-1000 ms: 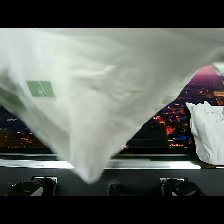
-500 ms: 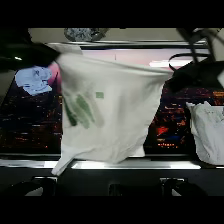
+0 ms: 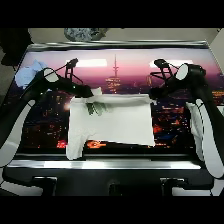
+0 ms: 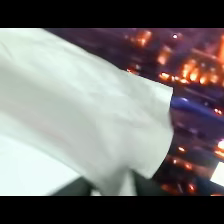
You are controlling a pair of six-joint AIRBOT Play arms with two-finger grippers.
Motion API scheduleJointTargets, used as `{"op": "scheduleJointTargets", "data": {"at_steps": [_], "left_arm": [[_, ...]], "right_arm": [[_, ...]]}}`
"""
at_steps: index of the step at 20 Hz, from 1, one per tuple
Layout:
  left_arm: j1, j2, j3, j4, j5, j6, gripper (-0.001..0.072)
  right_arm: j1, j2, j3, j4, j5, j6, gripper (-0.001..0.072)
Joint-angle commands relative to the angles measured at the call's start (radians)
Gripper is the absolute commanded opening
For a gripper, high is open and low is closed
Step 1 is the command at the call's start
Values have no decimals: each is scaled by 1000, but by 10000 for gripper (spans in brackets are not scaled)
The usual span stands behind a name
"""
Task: Fold the shirts.
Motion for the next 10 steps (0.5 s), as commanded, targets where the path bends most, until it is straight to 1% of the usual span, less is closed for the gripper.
{"op": "scheduleJointTargets", "data": {"at_steps": [1,2,3,4,6,8,10], "left_arm": [[72,-19,61,19,-157,-3,636],[124,-5,92,63,-215,-4,629],[176,16,100,101,-254,-6,602],[234,42,94,135,-297,-9,601],[332,95,18,134,-385,-40,602],[382,177,-184,134,-378,-27,601],[393,260,-454,130,-300,9,600]], "right_arm": [[-42,-6,35,51,22,-61,604],[-80,19,50,51,77,-97,621],[-127,45,51,51,136,-122,623],[-184,67,51,56,233,-140,620],[-275,90,20,61,371,-156,602],[-296,145,-116,69,378,-157,603],[-278,225,-343,79,300,-193,615]]}}
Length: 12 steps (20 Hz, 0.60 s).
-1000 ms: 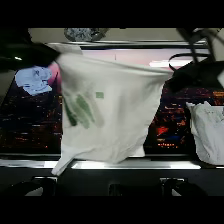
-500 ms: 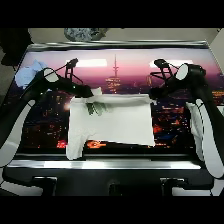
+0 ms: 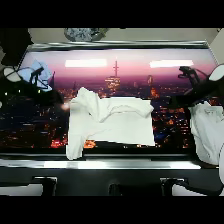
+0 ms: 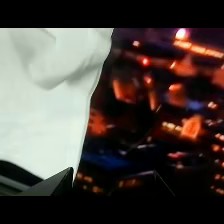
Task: Fold the shirts.
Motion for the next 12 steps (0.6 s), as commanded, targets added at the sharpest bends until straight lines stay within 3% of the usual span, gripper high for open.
{"op": "scheduleJointTargets", "data": {"at_steps": [1,4,9,10,11,12], "left_arm": [[56,127,-378,-13,54,57,599],[47,154,-612,-195,167,174,599],[-19,138,-694,-215,302,180,596],[-33,138,-694,-215,319,180,555],[-47,138,-694,-215,338,180,419],[-60,138,-694,-215,352,178,356]], "right_arm": [[-24,114,-311,12,-37,-55,616],[-24,160,-527,56,-108,-69,616],[-23,161,-610,180,-185,-101,680],[-23,161,-613,190,-202,-101,680],[-23,161,-619,198,-219,-101,680],[-23,159,-627,202,-233,-96,680]]}}
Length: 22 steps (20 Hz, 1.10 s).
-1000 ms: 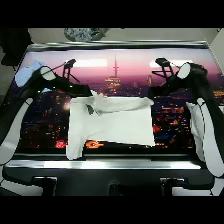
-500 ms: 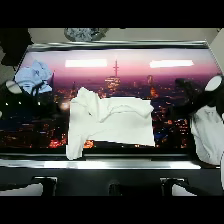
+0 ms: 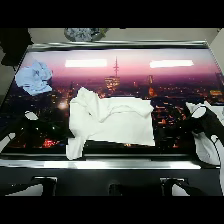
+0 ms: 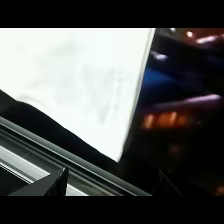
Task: Fold the shirts.
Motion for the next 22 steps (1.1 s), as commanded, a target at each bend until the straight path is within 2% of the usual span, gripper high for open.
{"op": "scheduleJointTargets", "data": {"at_steps": [1,2,6,8,9,10,11,12,14,16,17,19,22], "left_arm": [[-46,-1,-27,-4,92,6,232],[-51,-1,-27,-4,93,7,54],[-51,9,-26,-3,92,8,44],[-51,23,-26,-3,92,8,44],[-51,30,-26,-3,92,12,44],[-51,37,-24,-3,92,24,44],[-51,42,-17,2,88,32,44],[-49,45,-2,28,76,30,44],[-41,69,71,97,16,27,42],[-37,138,199,181,-16,-31,42],[-38,186,290,219,-17,-69,41],[-38,278,513,234,-17,-84,42],[-38,372,944,234,-12,-96,42]], "right_arm": [[-1,-5,-50,53,-68,-2,680],[4,-9,-68,76,-83,-2,680],[72,-40,-169,162,-199,-3,678],[99,-51,-187,200,-269,-2,639],[109,-52,-187,215,-305,-2,515],[114,-52,-187,228,-333,-2,330],[114,-52,-187,236,-343,18,31],[113,-51,-180,236,-344,34,40],[113,-31,-140,234,-310,-47,39],[113,39,-45,212,-261,-132,39],[113,87,21,193,-253,-158,39],[113,205,208,129,-282,-175,39],[113,384,544,29,-423,-175,40]]}}
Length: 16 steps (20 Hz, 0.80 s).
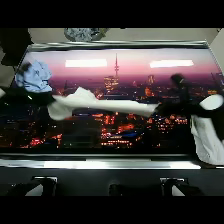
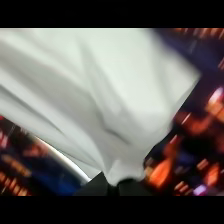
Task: Fold the shirts.
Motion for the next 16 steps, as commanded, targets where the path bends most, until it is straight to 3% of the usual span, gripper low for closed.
{"op": "scheduleJointTargets", "data": {"at_steps": [1,3,5,13,16], "left_arm": [[2,110,481,40,17,-51,42],[0,143,711,39,62,-91,43],[0,202,785,0,119,-93,43],[1,304,695,-15,141,-130,43],[1,257,627,41,68,-130,43]], "right_arm": [[0,206,359,-126,-167,-27,40],[0,305,488,-187,-223,-13,41],[0,385,525,-201,-209,30,41],[0,431,525,-225,-22,152,41],[0,337,525,-294,159,190,41]]}}
